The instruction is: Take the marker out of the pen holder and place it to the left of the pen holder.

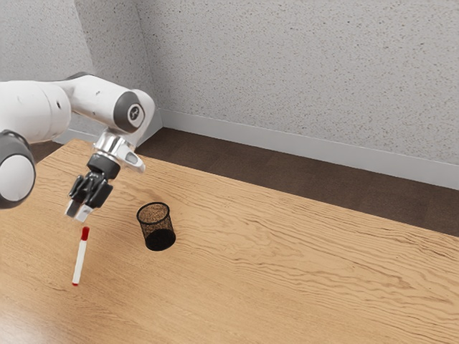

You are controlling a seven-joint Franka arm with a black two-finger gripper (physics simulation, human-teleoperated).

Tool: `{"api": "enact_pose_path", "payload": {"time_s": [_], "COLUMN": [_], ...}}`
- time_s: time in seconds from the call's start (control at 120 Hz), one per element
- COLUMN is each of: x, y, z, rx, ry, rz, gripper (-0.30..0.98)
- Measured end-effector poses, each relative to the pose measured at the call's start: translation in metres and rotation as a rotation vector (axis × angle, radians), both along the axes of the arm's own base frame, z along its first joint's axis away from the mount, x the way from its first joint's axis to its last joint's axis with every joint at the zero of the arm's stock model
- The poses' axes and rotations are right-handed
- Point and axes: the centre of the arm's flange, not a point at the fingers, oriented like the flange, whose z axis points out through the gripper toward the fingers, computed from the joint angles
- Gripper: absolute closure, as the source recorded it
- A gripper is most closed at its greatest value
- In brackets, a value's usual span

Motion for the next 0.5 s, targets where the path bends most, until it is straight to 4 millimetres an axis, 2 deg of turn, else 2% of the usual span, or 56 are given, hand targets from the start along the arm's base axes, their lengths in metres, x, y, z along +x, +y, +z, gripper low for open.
{"api": "enact_pose_path", "payload": {"time_s": [0.067, 0.1, 0.192, 0.242, 0.35, 0.433, 0.5], "x": [0.007, 0.011, 0.019, 0.017, 0.005, 0.013, 0.017], "y": [-0.01, -0.022, -0.068, -0.101, -0.147, -0.177, -0.19], "z": [0.02, 0.038, 0.103, 0.129, 0.168, 0.206, 0.221], "rx": [-0.014, -0.024, -0.059, -0.082, -0.12, -0.15, -0.166], "ry": [-0.083, -0.142, -0.346, -0.444, -0.633, -0.781, -0.851], "rz": [-0.011, -0.03, -0.108, -0.166, -0.24, -0.288, -0.307], "gripper": [0.24, 0.21, 0.13, 0.11, 0.06, 0.04, 0.03]}}
